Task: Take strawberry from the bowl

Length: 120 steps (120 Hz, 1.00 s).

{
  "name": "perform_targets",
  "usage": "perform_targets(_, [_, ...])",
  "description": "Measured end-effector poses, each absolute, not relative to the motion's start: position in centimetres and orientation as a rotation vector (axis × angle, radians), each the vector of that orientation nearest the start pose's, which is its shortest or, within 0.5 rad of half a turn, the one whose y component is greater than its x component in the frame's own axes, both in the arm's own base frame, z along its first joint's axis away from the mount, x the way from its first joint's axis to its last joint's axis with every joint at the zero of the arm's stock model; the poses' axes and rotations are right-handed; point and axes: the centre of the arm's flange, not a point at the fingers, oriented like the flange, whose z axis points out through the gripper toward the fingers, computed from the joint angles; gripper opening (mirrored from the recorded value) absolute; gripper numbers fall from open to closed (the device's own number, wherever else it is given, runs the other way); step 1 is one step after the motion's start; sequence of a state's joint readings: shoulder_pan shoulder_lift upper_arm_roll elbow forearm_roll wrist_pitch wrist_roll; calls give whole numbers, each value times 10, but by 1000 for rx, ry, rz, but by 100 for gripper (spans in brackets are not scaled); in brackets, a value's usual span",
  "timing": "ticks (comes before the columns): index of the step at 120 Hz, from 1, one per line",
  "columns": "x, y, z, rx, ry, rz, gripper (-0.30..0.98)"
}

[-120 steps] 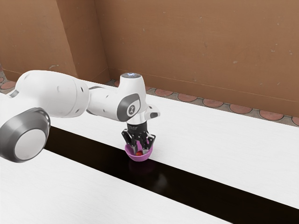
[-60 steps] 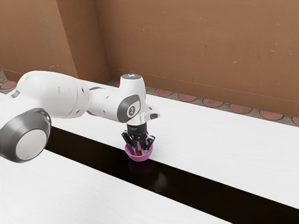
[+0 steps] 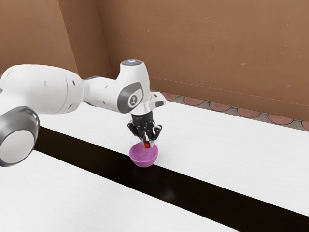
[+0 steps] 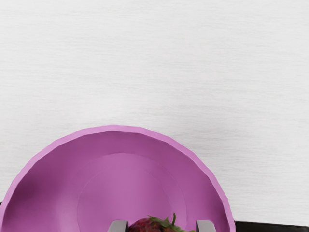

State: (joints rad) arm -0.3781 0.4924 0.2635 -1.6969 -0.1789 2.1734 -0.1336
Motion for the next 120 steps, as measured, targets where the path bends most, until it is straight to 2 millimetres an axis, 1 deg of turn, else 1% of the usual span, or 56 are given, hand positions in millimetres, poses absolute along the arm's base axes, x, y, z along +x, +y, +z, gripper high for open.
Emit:
perform_targets(9, [667,-114,334,-3176,-117,-50,3])
perform_targets(16, [671,-131,345,-3192,-79,-84,3])
perform_targets(25, [673,-153,347,-3208,-35,-99,3])
perform_targets(37, [674,-187,341,-3232,35,-94,2])
perform_targets(51, [678,-226,323,-3255,112,-76,2])
perform_targets(66, [680,-261,299,-3280,175,-44,2])
perform_targets(78, [681,-285,287,-3302,217,-32,2])
perform_targets(84, [682,-292,283,-3308,227,-30,2])
perform_targets(95, [685,-296,276,-3312,229,-26,2])
perform_targets(104, [685,-298,274,-3314,234,-24,17])
perform_targets(111, [681,-299,281,-3300,247,-37,30])
perform_targets(115, [677,-299,289,-3287,254,-49,35])
perform_targets(120, [672,-295,305,-3275,254,-72,41])
